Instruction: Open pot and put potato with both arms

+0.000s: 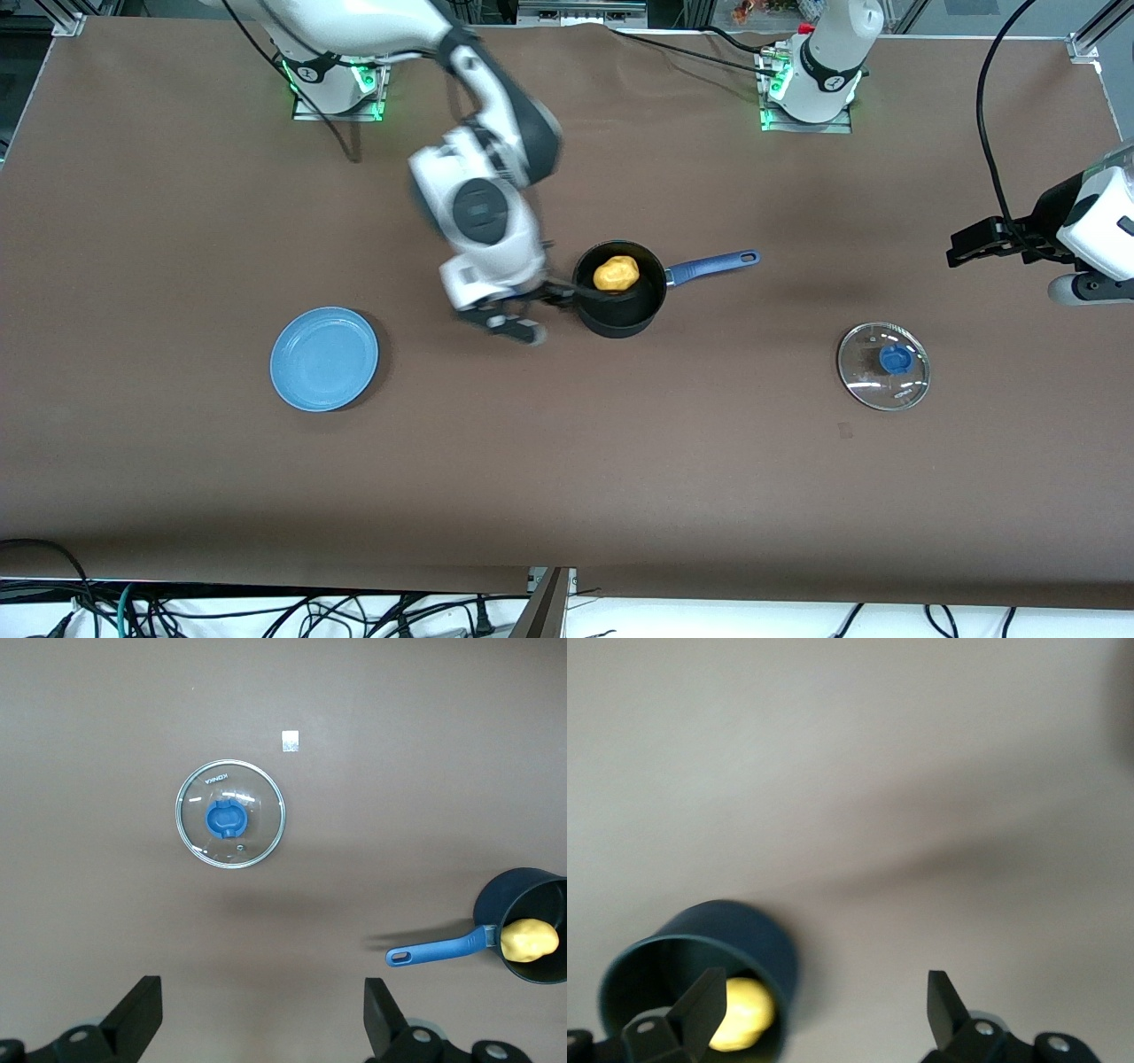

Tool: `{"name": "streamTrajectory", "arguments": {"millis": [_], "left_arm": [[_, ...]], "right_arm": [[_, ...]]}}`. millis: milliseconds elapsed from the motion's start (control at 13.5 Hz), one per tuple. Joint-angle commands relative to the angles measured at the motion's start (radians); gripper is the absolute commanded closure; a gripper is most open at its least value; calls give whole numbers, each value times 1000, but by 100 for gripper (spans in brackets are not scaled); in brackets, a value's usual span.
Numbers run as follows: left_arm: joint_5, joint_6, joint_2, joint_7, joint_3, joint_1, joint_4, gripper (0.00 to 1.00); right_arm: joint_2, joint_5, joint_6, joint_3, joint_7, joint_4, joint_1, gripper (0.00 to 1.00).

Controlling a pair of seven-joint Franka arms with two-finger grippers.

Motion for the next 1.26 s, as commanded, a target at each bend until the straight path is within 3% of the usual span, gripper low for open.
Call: {"name": "streamTrajectory", "arguments": {"millis": [0, 372, 520, 669, 743, 966, 1189], "left_arm": [[-27, -24, 16, -6, 4, 0, 34, 0], [-28, -24, 16, -4, 4, 2, 34, 0], [-28, -24, 16, -4, 4, 2, 34, 0], [-28, -24, 16, -4, 4, 2, 34, 0], [-28, -24, 16, -4, 4, 2, 35, 0], [-28, -24, 16, -4, 4, 3, 34, 0], [-27, -24, 16, -4, 4, 3, 34, 0]], "right_arm": [[-126, -20, -107, -66, -111, -51, -21, 0], [-345, -19, -338, -264, -486, -112, -22, 0], [-443, -26, -359, -330, -598, -200, -21, 0], [-546, -95, -343, -335, -652, -307, -39, 0], [-579, -120, -343, -295, -654, -335, -85, 0], [-607, -178, -346, -44, -654, -352, -318, 0], [-608, -181, -337, 76, -723, -353, -465, 0]]}}
